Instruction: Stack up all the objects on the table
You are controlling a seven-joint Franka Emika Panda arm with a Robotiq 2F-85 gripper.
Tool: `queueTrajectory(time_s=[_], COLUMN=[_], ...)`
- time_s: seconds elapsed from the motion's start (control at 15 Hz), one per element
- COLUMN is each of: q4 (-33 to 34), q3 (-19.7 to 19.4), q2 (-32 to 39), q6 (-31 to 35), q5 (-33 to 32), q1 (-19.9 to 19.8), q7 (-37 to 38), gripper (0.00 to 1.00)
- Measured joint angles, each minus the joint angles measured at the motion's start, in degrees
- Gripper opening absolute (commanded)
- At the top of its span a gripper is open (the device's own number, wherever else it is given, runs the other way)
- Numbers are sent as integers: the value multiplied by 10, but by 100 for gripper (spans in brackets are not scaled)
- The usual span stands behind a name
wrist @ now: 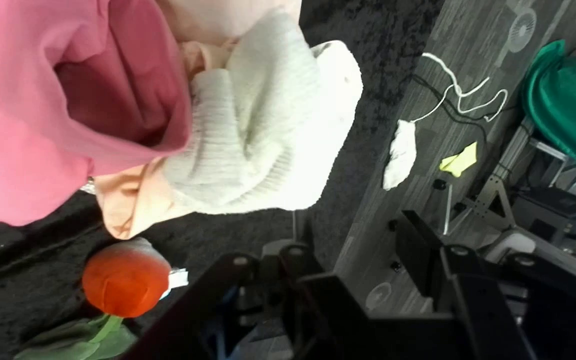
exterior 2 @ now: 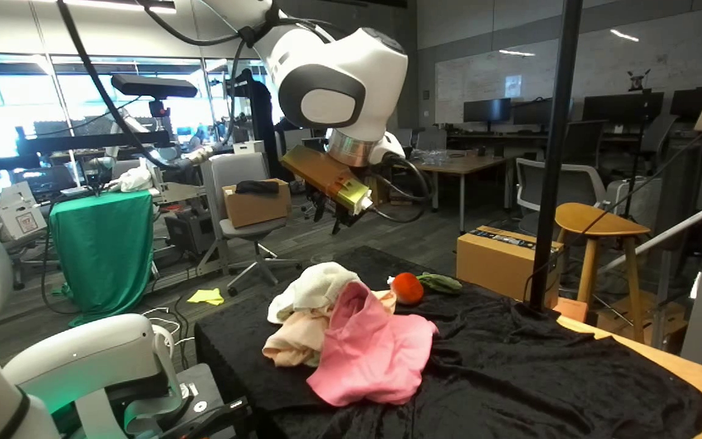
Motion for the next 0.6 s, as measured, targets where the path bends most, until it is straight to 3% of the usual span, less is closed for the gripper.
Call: queueTrajectory(time_s=[0.2, 0.6], q4=[-8, -10], q3=[0, 4], q2=[0, 17], q6=[57, 191], q5=[-6, -69], q1=[5, 33], q7=[37, 127], gripper=[99, 100])
